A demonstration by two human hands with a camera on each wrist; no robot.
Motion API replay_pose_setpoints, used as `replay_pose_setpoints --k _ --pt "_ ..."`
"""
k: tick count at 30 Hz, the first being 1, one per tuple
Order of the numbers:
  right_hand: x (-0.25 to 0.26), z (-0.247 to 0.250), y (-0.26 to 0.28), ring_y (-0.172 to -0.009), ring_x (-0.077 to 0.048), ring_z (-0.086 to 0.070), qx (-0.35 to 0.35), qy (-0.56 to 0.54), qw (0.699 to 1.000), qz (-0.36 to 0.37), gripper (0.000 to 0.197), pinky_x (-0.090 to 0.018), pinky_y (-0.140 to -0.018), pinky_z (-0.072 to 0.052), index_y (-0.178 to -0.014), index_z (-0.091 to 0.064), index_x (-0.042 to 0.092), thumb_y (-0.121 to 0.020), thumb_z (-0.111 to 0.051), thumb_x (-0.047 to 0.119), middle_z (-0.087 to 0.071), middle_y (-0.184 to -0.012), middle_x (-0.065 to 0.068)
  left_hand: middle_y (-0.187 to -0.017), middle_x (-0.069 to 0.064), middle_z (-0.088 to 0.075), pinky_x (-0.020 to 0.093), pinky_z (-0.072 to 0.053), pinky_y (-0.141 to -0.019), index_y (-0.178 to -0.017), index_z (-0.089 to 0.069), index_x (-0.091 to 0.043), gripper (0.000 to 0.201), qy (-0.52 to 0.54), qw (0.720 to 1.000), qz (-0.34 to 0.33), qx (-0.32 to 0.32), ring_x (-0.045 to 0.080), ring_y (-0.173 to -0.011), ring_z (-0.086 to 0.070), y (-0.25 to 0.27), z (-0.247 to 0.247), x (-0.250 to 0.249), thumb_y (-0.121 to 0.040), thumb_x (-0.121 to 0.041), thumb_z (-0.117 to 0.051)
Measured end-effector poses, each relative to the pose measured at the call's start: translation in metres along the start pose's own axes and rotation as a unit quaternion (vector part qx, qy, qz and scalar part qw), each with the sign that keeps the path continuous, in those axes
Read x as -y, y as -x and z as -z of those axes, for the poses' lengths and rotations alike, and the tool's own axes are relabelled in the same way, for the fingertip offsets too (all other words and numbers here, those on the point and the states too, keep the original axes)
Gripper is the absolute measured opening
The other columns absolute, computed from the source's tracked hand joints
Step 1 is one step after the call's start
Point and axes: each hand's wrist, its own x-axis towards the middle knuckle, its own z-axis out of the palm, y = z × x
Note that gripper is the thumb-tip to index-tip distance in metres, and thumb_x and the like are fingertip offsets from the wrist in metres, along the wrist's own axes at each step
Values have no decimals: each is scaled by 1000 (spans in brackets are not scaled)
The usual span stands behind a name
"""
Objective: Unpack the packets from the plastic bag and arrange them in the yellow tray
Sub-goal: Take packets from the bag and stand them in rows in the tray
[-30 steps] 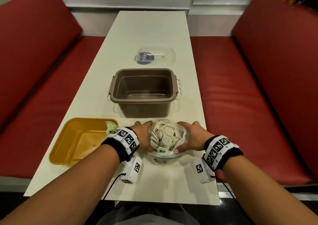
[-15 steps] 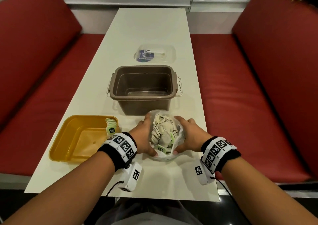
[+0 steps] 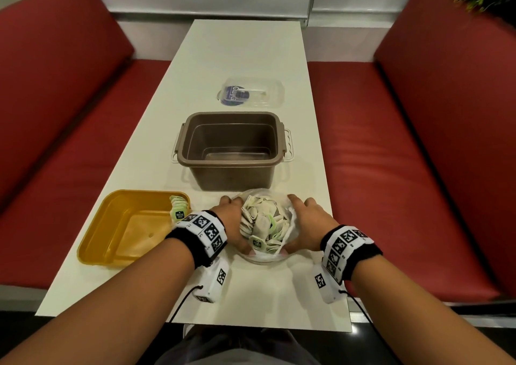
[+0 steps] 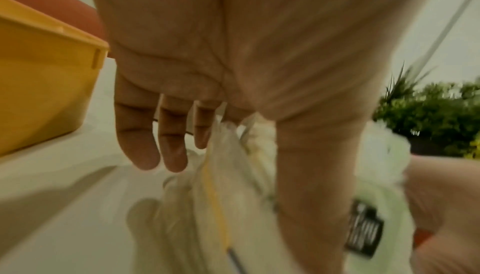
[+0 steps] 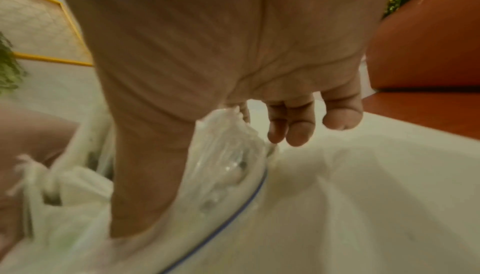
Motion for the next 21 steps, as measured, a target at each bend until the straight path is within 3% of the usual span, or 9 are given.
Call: replay_pose_setpoints --k 5,8,10,16,19,21 --pt "5 5 5 -142 -31 -23 -39 28 997 69 120 -47 -111 -38 -156 -5 22 -67 -83 42 -16 -156 -9 -130 6 -41 41 -48 -101 -140 -38 -26 108 -36 998 -23 -51 30 -117 -53 0 14 7 -49 -53 -91" --pt "8 2 7 -146 -28 -15 16 9 996 90 133 -40 -119 -27 -157 -4 14 -61 -86 53 -10 -161 -4 -127 5 -44 40 -50 -97 -131 -49 -24 91 -68 996 -30 -52 26 -115 -55 1 15 5 -54 -50 -89" --pt "9 -2 7 -145 -28 -15 24 30 995 88 142 -39 -119 -27 -157 -4 14 -52 -91 53 -10 -161 -4 -130 3 -42 39 -51 -95 -130 -48 -18 91 -77 996 -23 -40 25 -112 -57 5 12 2 -54 -47 -89" --pt "17 -13 1 -140 -27 -23 -35 50 997 56 137 -42 -113 -37 -154 -14 15 -48 -93 48 -18 -157 -4 -130 2 -44 41 -51 -94 -131 -43 -16 97 -117 991 -10 -57 28 -111 -57 9 -2 -2 -52 -45 -90" --pt "23 -14 1 -137 -26 -28 -46 57 996 47 133 -44 -108 -41 -152 -19 17 -46 -92 50 -23 -154 -2 -136 3 -43 46 -45 -100 -138 -37 -22 97 -133 986 -12 -100 32 -120 -46 13 4 -5 -58 -46 -86" --pt "23 -14 0 -135 -26 -30 -38 50 997 48 134 -44 -107 -41 -151 -20 17 -44 -92 53 -26 -152 -1 -141 -3 -39 48 -35 -103 -140 -36 -35 92 -143 977 -37 -152 30 -126 -37 20 13 -9 -62 -48 -83"
